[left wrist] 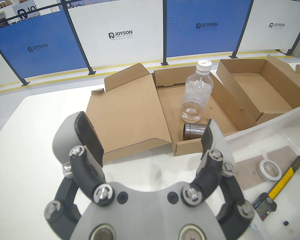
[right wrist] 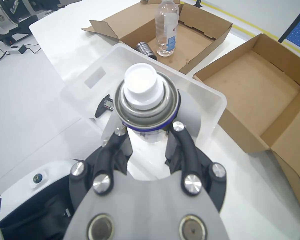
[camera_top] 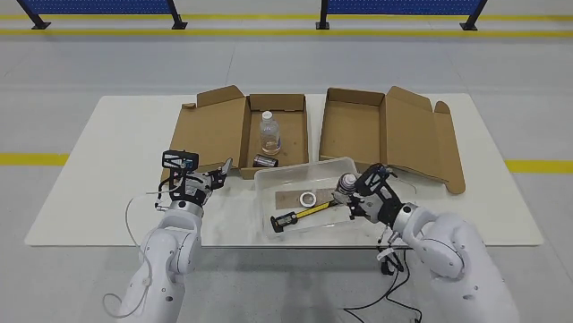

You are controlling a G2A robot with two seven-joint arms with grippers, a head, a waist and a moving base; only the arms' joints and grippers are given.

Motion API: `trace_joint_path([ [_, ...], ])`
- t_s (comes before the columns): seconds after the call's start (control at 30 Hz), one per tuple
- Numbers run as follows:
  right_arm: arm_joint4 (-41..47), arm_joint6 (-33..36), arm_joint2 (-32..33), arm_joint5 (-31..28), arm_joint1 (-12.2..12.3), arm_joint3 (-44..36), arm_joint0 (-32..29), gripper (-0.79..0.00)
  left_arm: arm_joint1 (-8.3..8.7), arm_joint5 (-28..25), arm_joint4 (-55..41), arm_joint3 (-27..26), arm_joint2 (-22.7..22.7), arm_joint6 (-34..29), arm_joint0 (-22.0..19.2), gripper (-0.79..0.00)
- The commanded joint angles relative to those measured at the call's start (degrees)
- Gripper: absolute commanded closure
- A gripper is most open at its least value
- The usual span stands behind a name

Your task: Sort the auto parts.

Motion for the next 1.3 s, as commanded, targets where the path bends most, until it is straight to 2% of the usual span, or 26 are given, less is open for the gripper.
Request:
trace_joint_path([
  [0.0, 0.4, -0.6, 0.1, 0.7, 0.0, 1.1, 1.4, 0.000, 0.00, 0.0, 0.0, 0.0, 0.0, 0.0, 0.0, -0.785],
  [0.13, 0.2, -1.8, -0.1, 3.6, 0.0, 4.0, 6.6, 0.000, 0.00, 0.0, 0.0, 0.0, 0.0, 0.0, 0.0, -0.785],
  [0.3, 0.4, -1.7, -2.6, 7.2, -0.5, 10.5, 16.6, 0.000, 0.00, 0.0, 0.0, 0.0, 0.0, 0.0, 0.0, -0.785],
  [0.5, -0.1, -0.5, -8.6, 9.9, -1.6, 20.9, 29.7, 0.000, 0.00, 0.0, 0.0, 0.0, 0.0, 0.0, 0.0, -0.785],
  [0.73, -1.2, -3.2, -16.1, 11.1, -3.5, 34.3, 40.4, 0.000, 0.00, 0.0, 0.0, 0.0, 0.0, 0.0, 0.0, -0.785],
  [0.8, -1.2, -4.1, -17.4, 11.1, -3.9, 36.6, 41.8, 0.000, 0.00, 0.0, 0.0, 0.0, 0.0, 0.0, 0.0, -0.785],
  [1.27, -1.2, -4.1, -17.4, 11.1, -3.9, 36.6, 41.8, 0.000, 0.00, 0.0, 0.0, 0.0, 0.0, 0.0, 0.0, -0.785],
])
